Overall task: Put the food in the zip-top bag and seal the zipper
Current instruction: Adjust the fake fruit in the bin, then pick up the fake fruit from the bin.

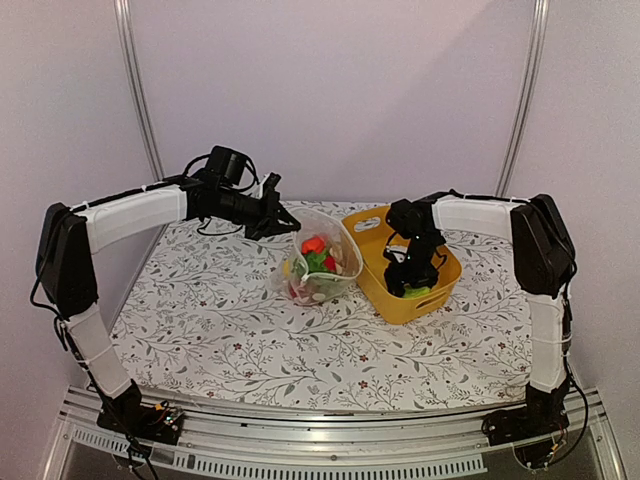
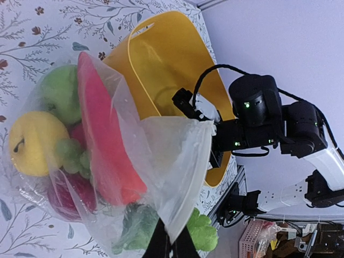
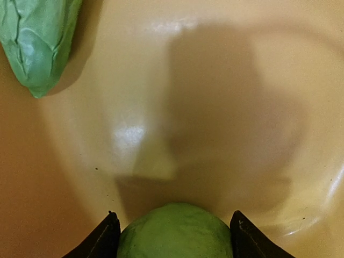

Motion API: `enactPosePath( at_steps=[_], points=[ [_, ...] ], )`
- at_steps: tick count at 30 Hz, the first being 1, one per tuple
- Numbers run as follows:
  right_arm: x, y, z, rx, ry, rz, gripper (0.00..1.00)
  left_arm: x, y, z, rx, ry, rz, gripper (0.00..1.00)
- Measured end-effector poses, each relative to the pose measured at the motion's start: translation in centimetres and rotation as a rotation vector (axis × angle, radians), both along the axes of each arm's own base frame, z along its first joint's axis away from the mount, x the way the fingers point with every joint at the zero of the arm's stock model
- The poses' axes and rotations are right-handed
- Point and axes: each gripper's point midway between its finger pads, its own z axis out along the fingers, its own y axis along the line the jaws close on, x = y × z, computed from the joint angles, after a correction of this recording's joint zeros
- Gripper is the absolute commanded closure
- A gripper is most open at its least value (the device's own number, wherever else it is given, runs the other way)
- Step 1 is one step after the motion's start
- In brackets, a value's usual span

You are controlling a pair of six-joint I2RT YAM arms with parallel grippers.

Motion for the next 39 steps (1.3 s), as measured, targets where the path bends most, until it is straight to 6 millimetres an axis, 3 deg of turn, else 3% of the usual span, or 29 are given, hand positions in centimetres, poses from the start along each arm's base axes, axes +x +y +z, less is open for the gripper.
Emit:
enactPosePath(
  at_steps=[8, 9, 13, 16, 21, 27, 30, 32, 35, 39],
  points=[
    [-0.2, -0.6, 1.1, 0.027, 0.055, -0.055, 0.12, 0.0, 0.0, 0.0, 0.000, 0.000, -0.001, 1.00],
    [-0.4, -0.5, 1.3, 0.032, 0.060, -0.057, 0.03, 0.0, 0.0, 0.0, 0.000, 0.000, -0.001, 1.00],
    [-1.4, -0.6, 1.8, 0.039, 0.099, -0.056, 0.01, 0.0, 0.0, 0.0, -0.001, -0.001, -0.001, 1.00],
    [-1.8, -0.8, 1.8, 0.032, 0.112, -0.054, 0.08, 0.0, 0.0, 0.0, -0.002, -0.001, -0.002, 1.00],
    [-2.0, -1.3, 1.5, 0.009, 0.118, -0.052, 0.30, 0.0, 0.0, 0.0, -0.002, -0.001, -0.002, 1.00],
    [-1.4, -1.7, 2.3, -0.023, 0.090, -0.070, 0.41, 0.0, 0.0, 0.1, -0.002, -0.001, -0.002, 1.00],
    [0.0, -1.1, 4.5, 0.005, 0.029, -0.082, 0.45, 0.0, 0.0, 0.1, -0.002, -0.001, -0.002, 1.00],
    [1.1, -0.4, 7.1, 0.052, -0.035, -0.090, 0.45, 0.0, 0.0, 0.0, -0.002, -0.001, -0.001, 1.00],
    [2.1, 1.1, 12.2, 0.181, -0.144, -0.096, 0.47, 0.0, 0.0, 0.0, -0.002, -0.001, -0.001, 1.00],
    [1.5, 3.4, 19.1, 0.382, -0.253, -0.075, 0.48, 0.0, 0.0, 0.0, -0.003, 0.003, 0.002, 1.00]
  ],
)
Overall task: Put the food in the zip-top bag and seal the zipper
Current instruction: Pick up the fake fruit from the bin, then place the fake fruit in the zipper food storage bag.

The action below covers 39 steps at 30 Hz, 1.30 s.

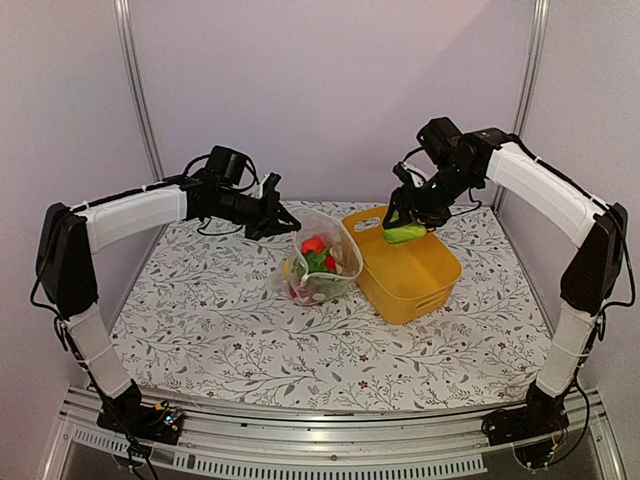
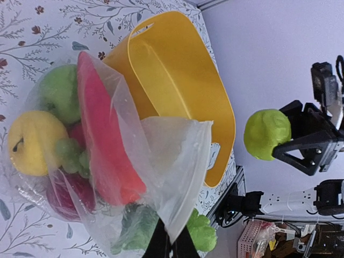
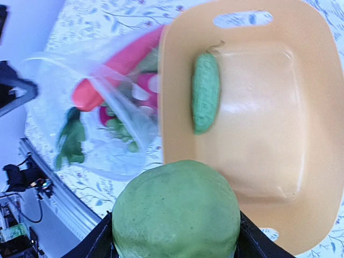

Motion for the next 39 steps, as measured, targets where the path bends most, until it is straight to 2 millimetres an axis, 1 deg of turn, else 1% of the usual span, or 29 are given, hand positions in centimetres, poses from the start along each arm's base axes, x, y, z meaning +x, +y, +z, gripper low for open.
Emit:
enactPosePath(
  at_steps=[2, 4, 6, 9, 11, 13, 15, 20, 24, 25, 27, 28, 29, 30, 31, 35, 37, 39],
  points=[
    [-1.0, 1.9, 2.7, 0.100, -0.033, 0.046, 0.48, 0.0, 0.0, 0.0, -0.002, 0.005, 0.004, 1.00],
    [-2.3, 4.4, 4.3, 0.186, -0.037, 0.108, 0.48, 0.0, 0.0, 0.0, -0.004, 0.010, 0.006, 1.00],
    [-4.0, 7.1, 4.8, 0.250, -0.017, 0.180, 0.48, 0.0, 0.0, 0.0, -0.005, 0.012, 0.008, 1.00],
    [-5.5, 10.0, 4.2, 0.299, 0.022, 0.248, 0.49, 0.0, 0.0, 0.1, -0.007, 0.013, 0.010, 1.00],
    [-5.9, 11.6, 3.2, 0.312, 0.051, 0.273, 0.49, 0.0, 0.0, 0.1, -0.008, 0.014, 0.011, 1.00],
    [-5.7, 12.7, 1.9, 0.318, 0.078, 0.278, 0.50, 0.0, 0.0, 0.1, -0.009, 0.014, 0.011, 1.00],
    [-5.0, 13.6, 0.2, 0.315, 0.105, 0.266, 0.50, 0.0, -0.1, 0.1, -0.011, 0.016, 0.011, 1.00],
    [-2.2, 16.4, -3.9, 0.319, 0.144, 0.220, 0.53, -0.3, 0.0, 0.7, -0.028, 0.027, 0.018, 1.00],
    [-1.3, 17.6, -7.3, 0.302, 0.188, 0.168, 0.52, -0.8, 0.2, 1.6, -0.058, 0.032, 0.034, 1.00],
    [-1.1, 17.8, -7.9, 0.297, 0.192, 0.160, 0.51, -0.8, 0.2, 1.8, -0.067, 0.031, 0.040, 1.00],
    [-1.2, 18.4, -8.9, 0.294, 0.205, 0.148, 0.46, -0.9, 0.2, 2.2, -0.081, 0.037, 0.050, 1.00],
    [-1.2, 18.7, -9.1, 0.295, 0.207, 0.147, 0.42, -0.9, 0.2, 2.2, -0.086, 0.038, 0.053, 1.00],
    [-1.4, 19.1, -9.2, 0.299, 0.206, 0.149, 0.25, -0.9, 0.2, 2.1, -0.090, 0.045, 0.058, 1.00],
    [-1.6, 19.5, -9.3, 0.301, 0.208, 0.150, 0.04, -0.9, 0.2, 2.1, -0.092, 0.049, 0.061, 1.00],
    [-1.7, 19.7, -9.3, 0.304, 0.211, 0.150, 0.01, -0.9, 0.2, 2.0, -0.093, 0.052, 0.063, 1.00],
    [-2.2, 20.1, -9.1, 0.306, 0.210, 0.156, 0.01, -1.0, 0.3, 1.9, -0.098, 0.054, 0.067, 1.00],
    [-2.4, 19.8, -8.9, 0.302, 0.204, 0.154, 0.01, -1.1, 0.4, 1.8, -0.098, 0.056, 0.068, 1.00],
    [-2.8, 19.0, -8.2, 0.289, 0.193, 0.150, 0.01, -1.1, 0.5, 1.6, -0.098, 0.058, 0.067, 1.00]
  ],
)
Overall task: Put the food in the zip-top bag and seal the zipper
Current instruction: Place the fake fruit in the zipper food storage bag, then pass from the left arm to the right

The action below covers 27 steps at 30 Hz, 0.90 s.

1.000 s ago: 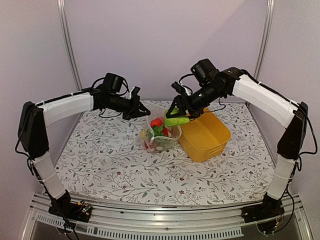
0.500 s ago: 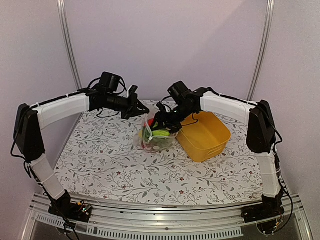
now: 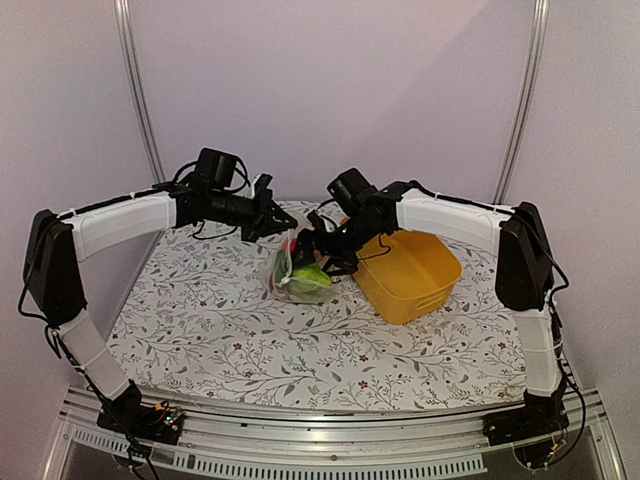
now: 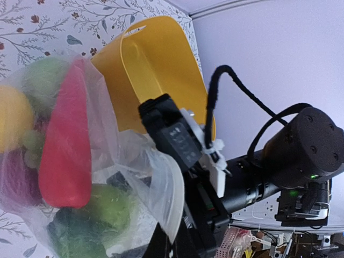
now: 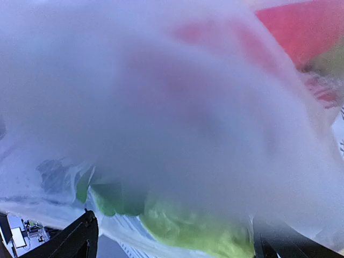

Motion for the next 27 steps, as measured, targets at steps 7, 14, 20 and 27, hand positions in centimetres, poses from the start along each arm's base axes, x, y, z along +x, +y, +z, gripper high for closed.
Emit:
enactPosePath(
  at_steps=[7, 14, 20, 27],
  points=[
    [-2.2, -3.4, 9.4, 0.065, -0.200, 0.033, 0.01, 0.3, 0.5, -0.2, 0.011, -0.023, -0.008, 1.00],
    [-5.2, -4.8, 11.2, 0.087, -0.384, 0.220, 0.40, 0.2, 0.9, -0.1, 0.005, -0.031, -0.034, 1.00],
    [-7.1, -3.6, 7.3, -0.023, -0.522, 0.416, 0.51, -0.2, 0.9, -0.2, -0.001, -0.021, -0.062, 1.00],
    [-6.1, -2.3, 5.4, -0.158, -0.692, 0.525, 0.57, -0.5, 0.9, -0.4, 0.014, -0.026, -0.089, 1.00]
  ],
)
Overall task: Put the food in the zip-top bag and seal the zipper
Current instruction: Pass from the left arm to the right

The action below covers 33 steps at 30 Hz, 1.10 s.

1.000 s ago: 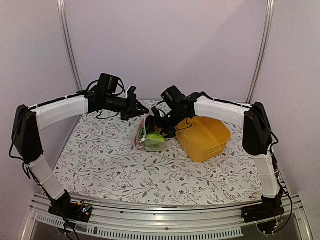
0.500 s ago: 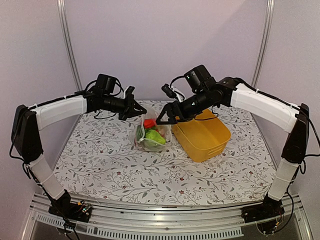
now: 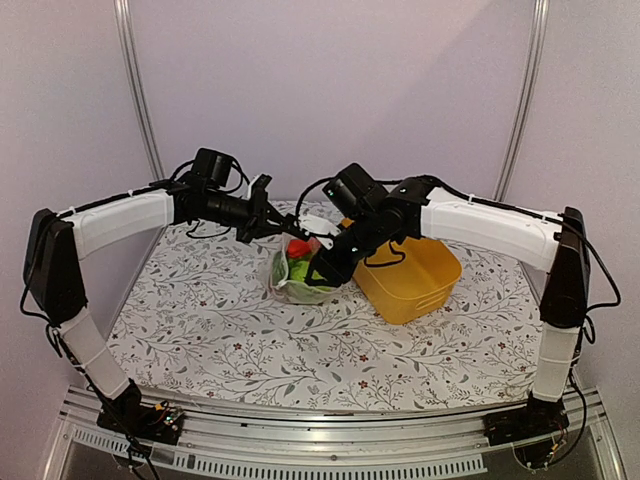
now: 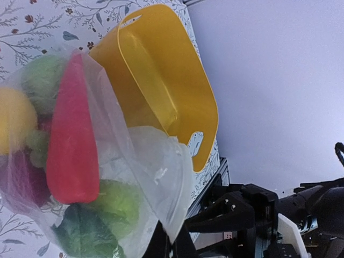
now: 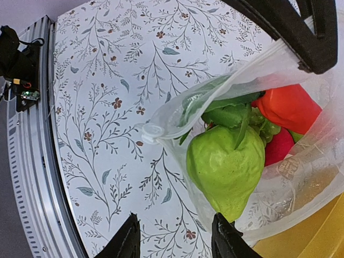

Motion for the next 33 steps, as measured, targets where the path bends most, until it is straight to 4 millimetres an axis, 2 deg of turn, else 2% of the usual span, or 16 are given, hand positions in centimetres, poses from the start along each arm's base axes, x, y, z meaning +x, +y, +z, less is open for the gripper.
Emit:
enactPosePath(
  at_steps=[3, 8, 16, 22, 24, 27, 29, 33],
  points=[
    [1.1, 0.1, -1.8, -0.059, -0.039, 0.002, 0.58, -0.1, 0.1, -0.1, 0.007, 0.002, -0.004, 1.00],
    [1.6, -0.6, -4.5, -0.150, -0.047, 0.002, 0.59, -0.2, 0.2, -0.3, 0.012, 0.005, -0.005, 1.00],
    [1.7, -0.6, -5.1, -0.168, -0.057, 0.016, 0.66, -0.1, 0.2, -0.2, 0.014, 0.004, -0.005, 1.00],
    [1.2, 0.1, -7.5, -0.199, -0.028, 0.044, 0.68, 0.0, 0.2, -0.2, 0.014, 0.005, -0.004, 1.00],
    [1.0, 0.3, -8.4, -0.214, -0.018, 0.050, 0.75, 0.0, 0.2, -0.2, 0.014, 0.006, -0.004, 1.00],
    [0.8, 0.6, -9.3, -0.227, -0.012, 0.059, 0.91, 0.0, 0.2, -0.2, 0.014, 0.006, -0.004, 1.00],
    [0.9, 1.0, -9.3, -0.227, -0.015, 0.052, 0.99, 0.0, 0.2, -0.3, 0.016, 0.008, -0.004, 0.95],
    [1.2, 1.7, -8.3, -0.204, -0.030, 0.046, 1.00, 0.3, 0.5, -0.5, 0.041, -0.015, 0.005, 0.71]
  ],
)
